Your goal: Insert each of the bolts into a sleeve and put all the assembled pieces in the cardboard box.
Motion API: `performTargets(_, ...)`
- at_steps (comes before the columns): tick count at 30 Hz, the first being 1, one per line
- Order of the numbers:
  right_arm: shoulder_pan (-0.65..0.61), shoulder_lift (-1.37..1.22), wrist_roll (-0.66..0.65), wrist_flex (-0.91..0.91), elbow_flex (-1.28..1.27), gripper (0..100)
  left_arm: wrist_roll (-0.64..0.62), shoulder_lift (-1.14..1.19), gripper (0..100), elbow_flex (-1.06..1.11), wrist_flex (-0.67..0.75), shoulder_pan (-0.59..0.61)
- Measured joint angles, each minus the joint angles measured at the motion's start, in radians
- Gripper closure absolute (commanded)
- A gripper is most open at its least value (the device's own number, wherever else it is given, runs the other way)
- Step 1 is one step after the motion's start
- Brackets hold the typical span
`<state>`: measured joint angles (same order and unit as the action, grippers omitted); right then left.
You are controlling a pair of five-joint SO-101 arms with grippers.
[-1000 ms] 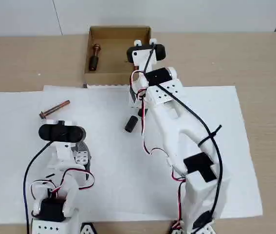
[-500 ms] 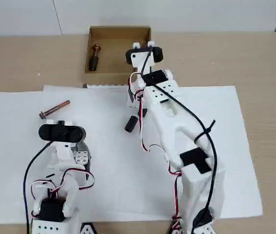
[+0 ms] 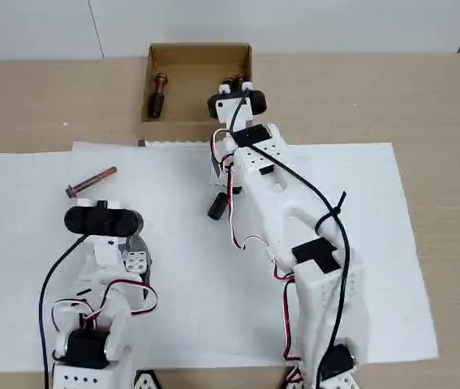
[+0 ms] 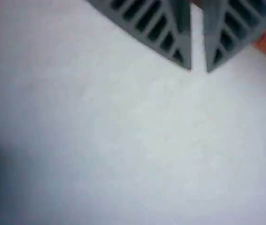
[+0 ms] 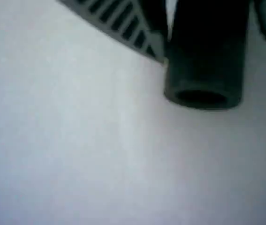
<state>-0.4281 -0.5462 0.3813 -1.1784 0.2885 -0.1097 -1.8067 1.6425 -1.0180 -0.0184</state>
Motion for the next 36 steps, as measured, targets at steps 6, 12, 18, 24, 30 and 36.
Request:
performTargets(6, 0.008, -0.021, 0.0, 0.002, 0.009, 98.7, 0.0, 0.0, 99, 0.0, 0.0, 0.0)
performTargets(12, 0.008, -0.023, 0.0, -0.008, 0.025, 99.5, 0.0, 0.0, 99, 0.0, 0.0, 0.0)
performTargets(18, 0.0, -0.005, 0.0, -0.137, 0.152, 99.5, 0.0, 0.0, 99, 0.0, 0.0, 0.0)
performTargets(24, 0.009, 0.153, -0.002, -0.325, 0.298, 99.5, 0.0, 0.0, 99, 0.0, 0.0, 0.0)
performTargets(30, 0.035, 0.362, -0.002, -0.473, 0.321, 99.5, 0.0, 0.0, 99, 0.0, 0.0, 0.0)
performTargets(36, 0.078, 0.535, -0.002, -0.511, 0.324, 99.5, 0.0, 0.0, 99, 0.0, 0.0, 0.0)
